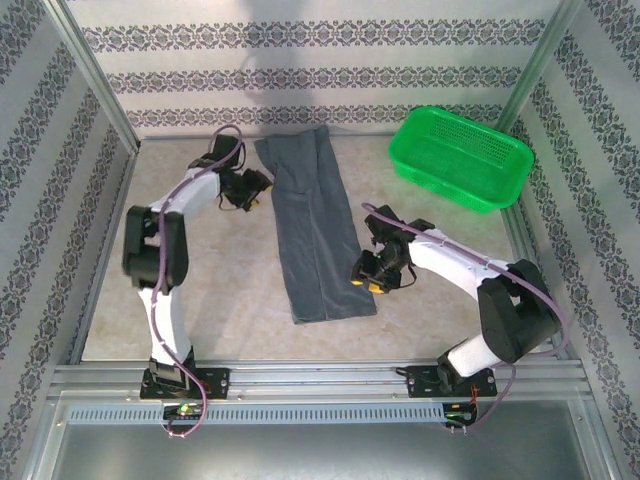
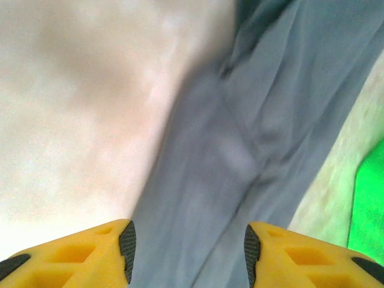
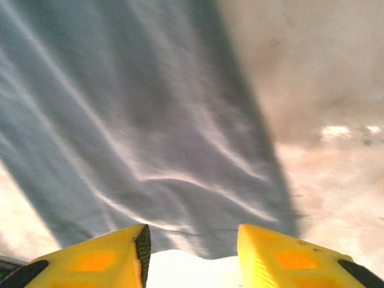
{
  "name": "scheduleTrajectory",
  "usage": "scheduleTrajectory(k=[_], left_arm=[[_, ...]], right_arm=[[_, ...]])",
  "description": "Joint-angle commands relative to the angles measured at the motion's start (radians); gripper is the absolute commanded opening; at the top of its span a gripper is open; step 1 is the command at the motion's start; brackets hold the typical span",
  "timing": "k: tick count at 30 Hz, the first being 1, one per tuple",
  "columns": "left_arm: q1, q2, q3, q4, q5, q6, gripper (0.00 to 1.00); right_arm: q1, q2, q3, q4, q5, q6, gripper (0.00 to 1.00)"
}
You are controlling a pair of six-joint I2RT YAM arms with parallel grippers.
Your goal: Fold and stack the t-shirts
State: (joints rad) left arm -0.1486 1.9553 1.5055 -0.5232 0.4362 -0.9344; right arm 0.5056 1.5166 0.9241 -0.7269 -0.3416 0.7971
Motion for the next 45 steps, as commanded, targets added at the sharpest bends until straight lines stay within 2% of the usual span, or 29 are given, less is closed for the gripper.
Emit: scheduleTrajectory(k=[1,4,9,14,17,20,22,24,26,28,32,37,45], left_arm=[[-0.069,-0.130,-0.255,-0.026,0.099,-0.021,0.52],[-0.148,-0.247,-0.469,-0.043,0.174,-0.047,0.52],[-0.308,-0.352,-0.650,-0.001,0.209,-0.150,0.53],[-0.432,-0.309,-0.697,0.150,0.234,-0.267,0.52],[-0.476,-0.259,-0.681,0.204,0.241,-0.298,0.48],[-0.495,-0.221,-0.670,0.266,0.247,-0.329,0.40],[-0.497,-0.207,-0.664,0.276,0.238,-0.334,0.28],[-0.498,-0.217,-0.659,0.222,0.200,-0.318,0.12],[-0.497,-0.251,-0.677,0.168,0.168,-0.304,0.01],[-0.496,-0.309,-0.726,0.122,0.150,-0.304,0.00],[-0.497,-0.468,-0.872,0.082,0.130,-0.362,0.00],[-0.496,-0.655,-1.050,0.219,0.125,-0.535,0.00],[-0.494,-0.695,-0.982,0.210,0.044,-0.558,0.00]], right_arm=[[-0.004,0.000,-0.057,-0.060,0.027,-0.123,0.46],[0.000,0.029,-0.071,-0.049,0.010,-0.153,0.46],[0.005,0.099,-0.061,-0.035,0.003,-0.186,0.44],[0.011,0.136,-0.052,-0.006,-0.020,-0.188,0.41],[0.018,0.143,-0.057,0.017,-0.033,-0.172,0.38],[0.030,0.141,-0.062,0.041,-0.052,-0.153,0.33],[0.042,0.136,-0.063,0.047,-0.060,-0.142,0.26],[0.056,0.127,-0.063,0.050,-0.068,-0.136,0.17],[0.070,0.114,-0.065,0.047,-0.074,-0.128,0.08],[0.088,0.101,-0.071,0.041,-0.087,-0.119,0.00],[0.146,0.092,-0.053,0.013,-0.137,-0.111,0.00],[0.191,0.088,-0.034,-0.020,-0.201,-0.087,0.00],[0.174,0.029,0.004,-0.060,-0.255,-0.046,0.00]])
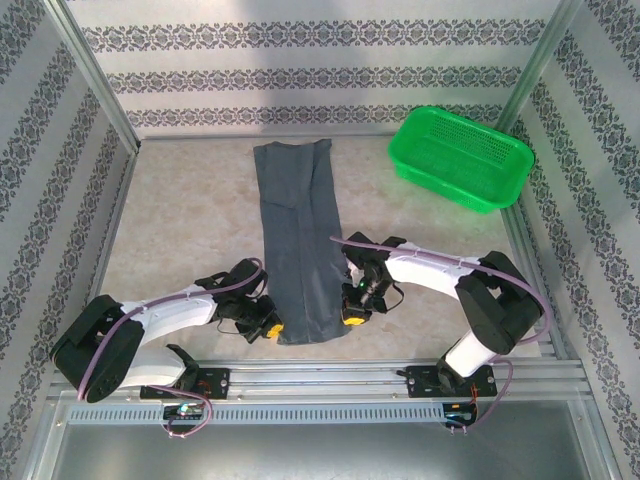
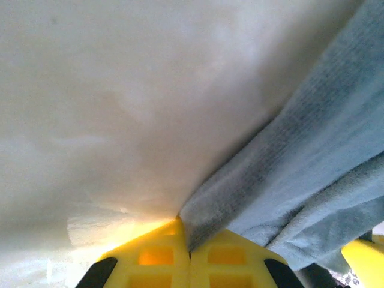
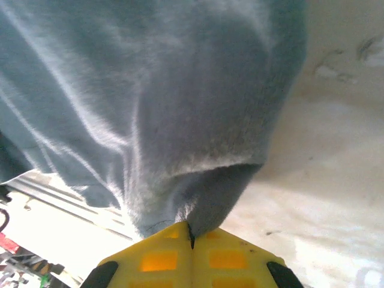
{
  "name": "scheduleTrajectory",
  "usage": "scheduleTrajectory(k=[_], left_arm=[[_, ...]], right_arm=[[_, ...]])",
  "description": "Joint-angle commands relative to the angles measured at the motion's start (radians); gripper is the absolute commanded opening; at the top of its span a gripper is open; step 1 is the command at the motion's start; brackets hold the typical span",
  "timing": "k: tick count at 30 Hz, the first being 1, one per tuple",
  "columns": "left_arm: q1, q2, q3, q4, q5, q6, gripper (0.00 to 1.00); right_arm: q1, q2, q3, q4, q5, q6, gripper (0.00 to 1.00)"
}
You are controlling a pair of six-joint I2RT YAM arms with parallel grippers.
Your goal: Fold and stack the t-shirts
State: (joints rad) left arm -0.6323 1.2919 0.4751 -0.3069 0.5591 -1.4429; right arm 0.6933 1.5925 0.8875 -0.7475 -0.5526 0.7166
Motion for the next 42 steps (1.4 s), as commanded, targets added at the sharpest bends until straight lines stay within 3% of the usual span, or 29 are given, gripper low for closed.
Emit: scheduleTrajectory(k=[1,6,11,18,26,27,30,34,36,42], left_arm=[[-0.005,-0.050,0.076,-0.029,-0.109,-0.043,0.00],[0.060,-0.116,0.178,-0.073,-0.188,-0.017,0.00],[0.171,-0.072,0.255,0.010,-0.168,0.000,0.00],[0.325,0.146,0.413,0.142,-0.114,0.075,0.00],[0.439,0.444,0.603,0.246,-0.066,0.134,0.00],[0.450,0.479,0.623,0.250,-0.067,0.144,0.04],[0.481,0.576,0.678,0.268,-0.034,0.172,0.34],[0.486,0.531,0.672,0.172,-0.079,0.222,0.49],[0.478,0.464,0.623,0.117,-0.105,0.254,0.57],[0.413,0.232,0.353,0.063,-0.104,0.192,0.56]], right_arm=[[-0.023,-0.061,0.050,-0.048,-0.040,0.043,0.00],[-0.100,-0.106,0.127,-0.063,-0.008,0.089,0.00],[-0.167,-0.030,0.298,-0.060,0.028,0.099,0.00],[-0.235,0.205,0.592,-0.043,0.070,0.075,0.00],[-0.294,0.519,0.903,-0.033,0.075,0.069,0.00],[-0.300,0.567,0.950,-0.041,0.060,0.066,0.00],[-0.326,0.674,1.061,-0.093,0.043,0.056,0.28],[-0.349,0.623,1.046,-0.063,0.068,0.006,0.46],[-0.356,0.573,1.008,-0.082,0.091,-0.025,0.49],[-0.340,0.357,0.635,0.015,0.103,-0.020,0.49]])
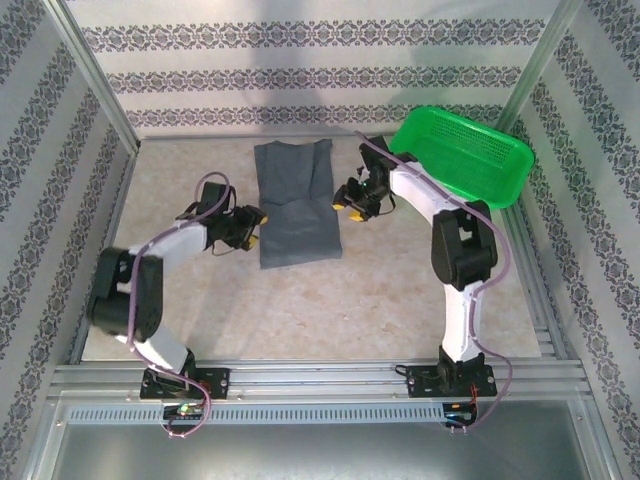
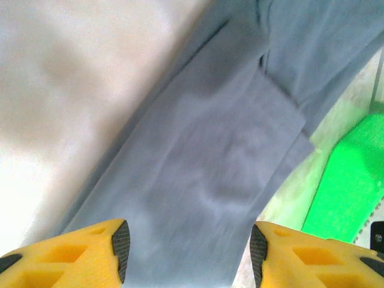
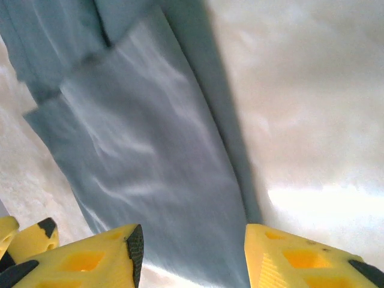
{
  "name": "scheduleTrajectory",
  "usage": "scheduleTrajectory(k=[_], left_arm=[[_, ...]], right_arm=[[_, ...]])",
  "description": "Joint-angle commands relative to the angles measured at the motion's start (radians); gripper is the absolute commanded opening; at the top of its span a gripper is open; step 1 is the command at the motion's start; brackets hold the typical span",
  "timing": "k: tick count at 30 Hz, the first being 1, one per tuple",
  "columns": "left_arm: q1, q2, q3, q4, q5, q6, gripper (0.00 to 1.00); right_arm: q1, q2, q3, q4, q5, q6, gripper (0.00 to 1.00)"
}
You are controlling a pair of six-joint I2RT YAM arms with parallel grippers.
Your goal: Fold and stack the t-shirts
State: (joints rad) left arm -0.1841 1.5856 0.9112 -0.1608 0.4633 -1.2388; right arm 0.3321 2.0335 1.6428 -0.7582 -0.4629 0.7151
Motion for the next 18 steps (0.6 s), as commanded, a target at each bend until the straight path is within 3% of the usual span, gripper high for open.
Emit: scheduleTrajectory(k=[1,5,9,15,18], left_arm=[[-0.052,-0.084,-0.121,-0.078,-0.004,-0.039,0.55],[-0.099,-0.106,-0.207,0.004,-0.001,-0.140,0.55],[-0.110,-0.025,-0.204,0.090,0.004,-0.176,0.54],[-0.109,0.099,-0.142,0.160,0.007,-0.171,0.50],[-0.110,0.140,-0.111,0.165,-0.013,-0.156,0.45]], right_arm=[[0.036,-0.110,-0.174,0.048,0.003,-0.008,0.49],[0.093,-0.167,-0.326,0.128,-0.028,0.060,0.50],[0.109,-0.153,-0.391,0.197,-0.038,0.125,0.50],[0.105,-0.053,-0.337,0.237,-0.050,0.159,0.47],[0.105,-0.005,-0.304,0.224,-0.049,0.169,0.41]])
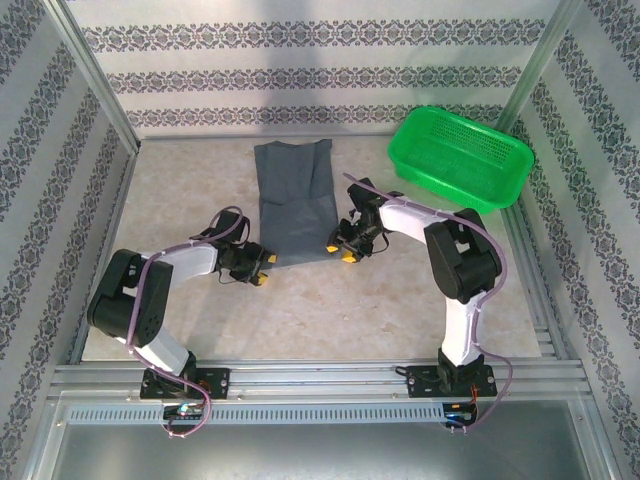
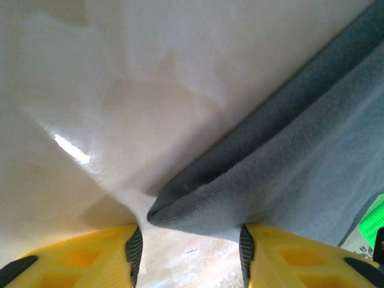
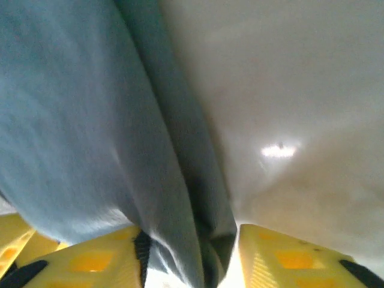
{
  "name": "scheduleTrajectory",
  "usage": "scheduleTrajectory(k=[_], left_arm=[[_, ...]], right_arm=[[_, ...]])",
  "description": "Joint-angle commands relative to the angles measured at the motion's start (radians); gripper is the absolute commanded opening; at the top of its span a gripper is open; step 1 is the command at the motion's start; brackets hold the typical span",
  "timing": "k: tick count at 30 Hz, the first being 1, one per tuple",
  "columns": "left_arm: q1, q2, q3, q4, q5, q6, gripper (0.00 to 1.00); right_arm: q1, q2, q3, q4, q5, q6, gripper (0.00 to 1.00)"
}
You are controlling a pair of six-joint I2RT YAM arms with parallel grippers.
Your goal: Fold and stack the t-shirts
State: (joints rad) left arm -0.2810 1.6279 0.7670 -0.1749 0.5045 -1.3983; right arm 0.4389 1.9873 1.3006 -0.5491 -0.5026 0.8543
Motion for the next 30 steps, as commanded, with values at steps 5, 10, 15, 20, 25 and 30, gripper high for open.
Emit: scheduleTrajectory(k=[5,10,15,20,25,30], left_arm=[[0.003,0.112,0.044,0.206,-0.100,0.012,0.15],[0.018,0.025,0.022,0.110,-0.124,0.070,0.00],[0.019,-0.096,-0.067,0.031,-0.094,0.093,0.00],[0.014,-0.232,-0.167,-0.049,-0.043,0.102,0.00],[0.012,-0.388,-0.218,-0.140,-0.032,0.105,0.00],[-0.014,-0.481,-0.224,-0.187,-0.012,0.090,0.00]], right_arm=[[-0.003,0.071,0.042,0.051,-0.005,0.060,0.19],[-0.001,0.017,0.037,0.021,0.037,0.029,0.00],[0.010,-0.065,-0.012,-0.040,0.025,-0.029,0.00],[0.058,-0.138,-0.124,-0.073,-0.066,-0.064,0.00],[0.117,-0.219,-0.243,-0.083,-0.094,-0.049,0.00],[0.126,-0.294,-0.269,-0.124,-0.088,-0.038,0.00]])
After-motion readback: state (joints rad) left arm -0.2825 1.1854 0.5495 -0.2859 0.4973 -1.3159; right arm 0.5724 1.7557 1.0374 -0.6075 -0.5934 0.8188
